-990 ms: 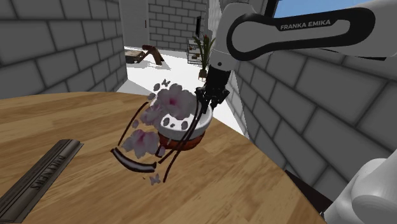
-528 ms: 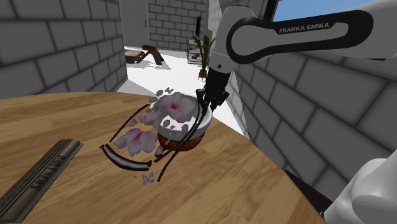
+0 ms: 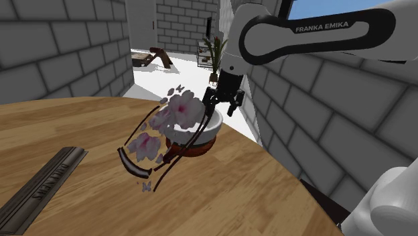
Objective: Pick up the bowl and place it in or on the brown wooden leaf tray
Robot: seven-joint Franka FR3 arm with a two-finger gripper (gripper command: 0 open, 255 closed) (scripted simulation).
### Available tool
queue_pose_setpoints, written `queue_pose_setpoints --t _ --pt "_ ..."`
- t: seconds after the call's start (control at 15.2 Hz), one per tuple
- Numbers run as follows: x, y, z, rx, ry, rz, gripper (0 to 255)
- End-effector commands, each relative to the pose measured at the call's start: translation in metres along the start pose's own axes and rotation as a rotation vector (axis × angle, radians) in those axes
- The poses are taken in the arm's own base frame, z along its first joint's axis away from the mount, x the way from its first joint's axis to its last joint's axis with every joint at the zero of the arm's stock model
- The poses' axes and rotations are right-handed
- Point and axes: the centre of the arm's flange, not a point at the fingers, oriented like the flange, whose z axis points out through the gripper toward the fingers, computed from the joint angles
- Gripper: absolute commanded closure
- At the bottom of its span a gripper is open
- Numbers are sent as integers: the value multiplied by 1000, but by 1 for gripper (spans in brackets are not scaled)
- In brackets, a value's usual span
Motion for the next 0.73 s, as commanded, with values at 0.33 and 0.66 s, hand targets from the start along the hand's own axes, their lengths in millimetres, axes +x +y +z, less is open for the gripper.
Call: queue_pose_setpoints --t 0.33,0.66 --pt "0 0 -44 0 0 0 0" --pt "0 0 -44 0 0 0 0"
